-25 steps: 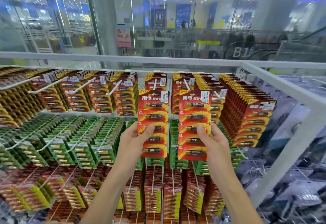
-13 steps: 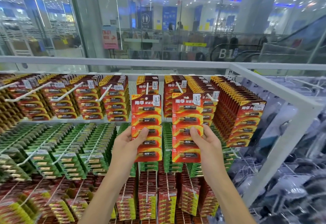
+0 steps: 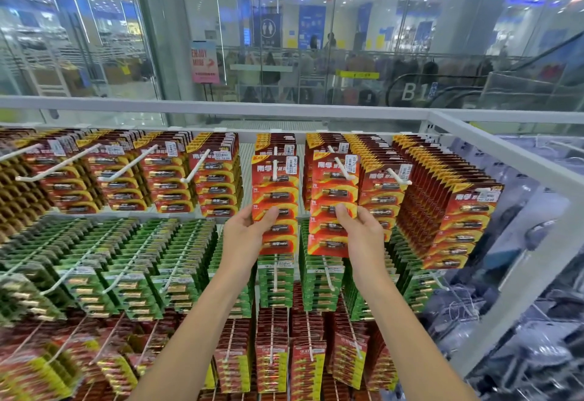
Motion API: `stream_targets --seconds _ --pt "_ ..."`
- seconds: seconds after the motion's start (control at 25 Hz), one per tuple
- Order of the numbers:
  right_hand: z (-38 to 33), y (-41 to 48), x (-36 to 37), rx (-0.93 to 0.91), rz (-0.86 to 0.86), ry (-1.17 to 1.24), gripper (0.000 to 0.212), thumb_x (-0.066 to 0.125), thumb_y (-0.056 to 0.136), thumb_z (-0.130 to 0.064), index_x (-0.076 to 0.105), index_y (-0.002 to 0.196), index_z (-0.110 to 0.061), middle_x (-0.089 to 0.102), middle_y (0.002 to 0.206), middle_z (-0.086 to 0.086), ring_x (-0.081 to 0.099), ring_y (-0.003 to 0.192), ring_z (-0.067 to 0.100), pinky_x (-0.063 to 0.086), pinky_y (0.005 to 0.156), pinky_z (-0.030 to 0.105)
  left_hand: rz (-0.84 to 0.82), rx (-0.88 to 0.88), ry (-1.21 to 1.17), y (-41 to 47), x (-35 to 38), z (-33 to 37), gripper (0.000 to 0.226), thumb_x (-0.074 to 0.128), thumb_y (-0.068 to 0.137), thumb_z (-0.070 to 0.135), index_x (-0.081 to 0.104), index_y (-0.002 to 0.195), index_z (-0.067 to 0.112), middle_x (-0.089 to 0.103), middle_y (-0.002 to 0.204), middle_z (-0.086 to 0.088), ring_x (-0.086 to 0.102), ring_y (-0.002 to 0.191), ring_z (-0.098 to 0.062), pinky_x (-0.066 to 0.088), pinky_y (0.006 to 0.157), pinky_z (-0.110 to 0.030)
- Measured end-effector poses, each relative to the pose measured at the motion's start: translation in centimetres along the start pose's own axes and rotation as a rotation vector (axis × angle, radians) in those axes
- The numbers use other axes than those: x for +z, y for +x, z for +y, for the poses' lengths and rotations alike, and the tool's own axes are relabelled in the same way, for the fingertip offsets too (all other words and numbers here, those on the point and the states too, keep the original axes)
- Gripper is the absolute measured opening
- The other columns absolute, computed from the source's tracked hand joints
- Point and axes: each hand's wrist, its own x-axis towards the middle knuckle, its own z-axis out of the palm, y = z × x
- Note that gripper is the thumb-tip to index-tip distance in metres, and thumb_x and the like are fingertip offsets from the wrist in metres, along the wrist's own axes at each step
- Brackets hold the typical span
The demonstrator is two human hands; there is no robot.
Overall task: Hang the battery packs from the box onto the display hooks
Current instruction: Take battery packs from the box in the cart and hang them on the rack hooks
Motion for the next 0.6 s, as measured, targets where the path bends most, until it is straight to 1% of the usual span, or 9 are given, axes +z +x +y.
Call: stream_targets --seconds 0.04,0.08,0.12,0.2,0.28,0.32,0.44,0.52,0.6 --pt "0.1 0.5 0.4 0.014 0.014 0.000 0.020 0.069 0.097 -0.036 0.075 0.109 -0.021 0.081 0.098 -0.006 0.077 0.089 0.014 0.062 0.081 0.037 0.022 0.001 0.000 0.5 0.0 -0.3 0.017 0.074 0.093 0.026 0.071 0.110 0.025 0.081 0.095 0.008 0.078 0.089 -0.016 0.064 0.084 -0.043" --pt "0.3 1.0 0.7 0.027 0.037 0.005 0.023 0.071 0.095 -0.038 0.076 0.109 -0.020 0.081 0.096 -0.005 0.077 0.089 0.015 0.062 0.083 0.038 0.050 0.001 0.001 1.1 0.0 -0.6 0.013 0.076 0.092 0.027 0.070 0.104 0.028 0.080 0.092 0.010 0.078 0.088 -0.015 0.063 0.086 -0.043" --pt "0.7 1.5 1.0 0.042 0.061 0.021 0.026 0.073 0.093 -0.040 0.076 0.107 -0.019 0.081 0.093 -0.006 0.077 0.087 0.015 0.061 0.084 0.038 0.076 0.000 0.005 1.6 0.0 -0.8 0.013 0.078 0.090 0.029 0.069 0.101 0.029 0.080 0.093 0.009 0.078 0.089 -0.015 0.062 0.089 -0.044" --pt "1.1 2.1 1.6 0.095 0.102 0.074 0.024 0.078 0.088 -0.042 0.077 0.096 -0.020 0.080 0.087 -0.006 0.076 0.087 0.016 0.059 0.084 0.037 0.114 -0.004 0.012 2.8 0.0 -1.3 0.018 0.080 0.088 0.033 0.072 0.102 0.024 0.081 0.095 0.004 0.078 0.090 -0.019 0.062 0.090 -0.049" --pt "1.3 2.5 2.1 0.176 0.147 0.158 0.022 0.081 0.086 -0.041 0.072 0.086 -0.021 0.078 0.087 -0.003 0.073 0.084 0.013 0.058 0.076 0.034 0.123 -0.001 0.009 3.9 0.3 -1.6 0.024 0.081 0.087 0.036 0.075 0.103 0.019 0.081 0.095 0.002 0.079 0.090 -0.021 0.062 0.089 -0.051" --pt "1.4 2.8 2.5 0.207 0.172 0.194 0.023 0.082 0.085 -0.040 0.069 0.084 -0.021 0.076 0.089 -0.003 0.071 0.083 0.011 0.058 0.073 0.033 0.121 -0.002 0.012 4.4 0.5 -1.8 0.027 0.081 0.086 0.038 0.076 0.104 0.019 0.081 0.096 0.002 0.078 0.091 -0.021 0.062 0.090 -0.051" --pt "1.6 3.9 3.4 0.271 0.209 0.242 0.028 0.083 0.083 -0.044 0.064 0.088 -0.024 0.071 0.098 -0.003 0.065 0.088 0.009 0.058 0.081 0.036 0.116 -0.011 0.023 5.6 0.9 -2.3 0.030 0.080 0.086 0.044 0.077 0.104 0.020 0.081 0.098 0.004 0.078 0.093 -0.018 0.060 0.095 -0.049" --pt "1.8 4.7 4.0 0.294 0.231 0.275 0.030 0.084 0.082 -0.043 0.064 0.091 -0.024 0.071 0.100 -0.003 0.065 0.088 0.009 0.057 0.077 0.033 0.117 -0.013 0.020 6.3 1.1 -2.6 0.029 0.079 0.087 0.045 0.076 0.103 0.021 0.081 0.098 0.005 0.078 0.092 -0.015 0.059 0.096 -0.046" --pt "2.1 5.5 4.4 0.307 0.253 0.300 0.030 0.085 0.082 -0.042 0.063 0.090 -0.024 0.072 0.099 -0.003 0.066 0.085 0.009 0.054 0.072 0.030 0.113 -0.008 0.010 6.8 1.3 -2.7 0.026 0.078 0.088 0.043 0.076 0.102 0.022 0.081 0.098 0.005 0.078 0.092 -0.015 0.060 0.095 -0.046"
